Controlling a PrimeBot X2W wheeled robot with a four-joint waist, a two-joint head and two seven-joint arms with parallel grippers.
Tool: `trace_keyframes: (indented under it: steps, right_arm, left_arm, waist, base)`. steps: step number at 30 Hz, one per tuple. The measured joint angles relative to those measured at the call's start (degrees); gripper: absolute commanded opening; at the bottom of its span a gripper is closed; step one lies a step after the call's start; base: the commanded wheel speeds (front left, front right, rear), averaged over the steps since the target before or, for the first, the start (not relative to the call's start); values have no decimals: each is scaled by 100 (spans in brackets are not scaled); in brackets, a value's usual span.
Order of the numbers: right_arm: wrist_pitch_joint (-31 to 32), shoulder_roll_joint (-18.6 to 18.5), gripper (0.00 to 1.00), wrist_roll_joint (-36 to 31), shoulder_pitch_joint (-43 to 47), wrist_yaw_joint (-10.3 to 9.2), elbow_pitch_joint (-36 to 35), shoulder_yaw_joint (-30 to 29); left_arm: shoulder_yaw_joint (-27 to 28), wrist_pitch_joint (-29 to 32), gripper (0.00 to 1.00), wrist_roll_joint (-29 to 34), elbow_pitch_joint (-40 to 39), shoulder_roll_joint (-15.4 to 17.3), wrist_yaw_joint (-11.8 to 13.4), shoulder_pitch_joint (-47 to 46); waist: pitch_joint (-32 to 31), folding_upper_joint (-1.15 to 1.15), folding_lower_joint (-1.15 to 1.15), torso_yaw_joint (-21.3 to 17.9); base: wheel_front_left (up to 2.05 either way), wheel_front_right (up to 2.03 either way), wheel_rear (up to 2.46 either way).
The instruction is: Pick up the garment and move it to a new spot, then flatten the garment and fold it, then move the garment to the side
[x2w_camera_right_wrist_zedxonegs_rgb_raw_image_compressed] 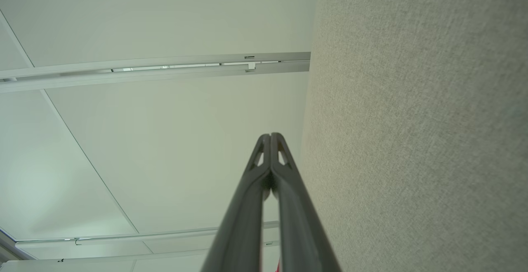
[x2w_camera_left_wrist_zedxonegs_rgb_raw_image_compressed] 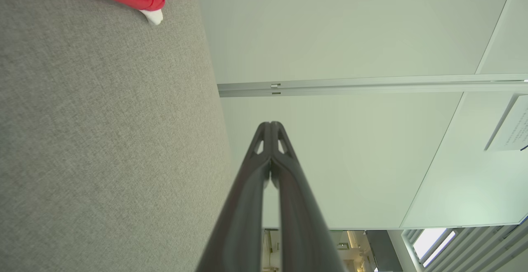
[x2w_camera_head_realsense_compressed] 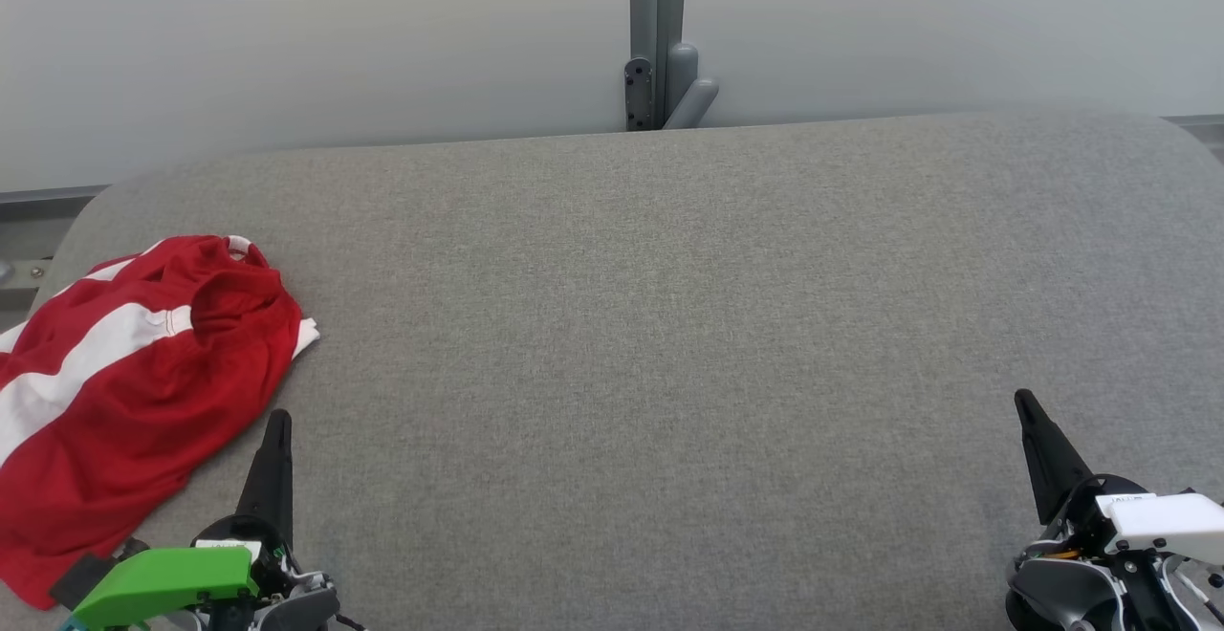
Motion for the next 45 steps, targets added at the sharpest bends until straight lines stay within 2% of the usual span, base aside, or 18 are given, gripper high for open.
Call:
trace_keyframes:
  steps: [10, 11, 23, 29, 36, 45]
  right_arm:
    - [0, 0, 0, 0, 0, 0, 0, 0]
    - [0, 0, 100, 0, 0, 0, 0, 0]
    - [-168, 87, 100, -22, 188, -1, 282, 189]
    - [-359, 86, 100, -385, 182, -1, 272, 326]
    - [-557, 82, 100, -1207, 168, -1, 202, 441]
    - [-815, 77, 100, -2618, 157, -1, -41, 623]
  left_arm:
    - [0, 0, 0, 0, 0, 0, 0, 0]
    - [0, 0, 100, 0, 0, 0, 0, 0]
    - [-108, -94, 100, 51, 236, -45, 30, 212]
    - [-258, -276, 100, 233, 220, -13, 30, 211]
    - [-252, -435, 100, 920, 201, 0, 30, 209]
    - [-193, -642, 100, 2453, 65, -31, 30, 208]
  waist:
    - [0, 0, 0, 0]
    - [0, 0, 0, 0]
    - [-12, 0, 0, -8]
    - [-26, 0, 0, -21]
    - [-37, 0, 0, -27]
    - [-69, 0, 0, -41]
  base:
    - [0, 0, 0]
    - [0, 0, 0]
    - [0, 0, 0]
    - [0, 0, 0]
    - [0, 0, 0]
    - [0, 0, 0]
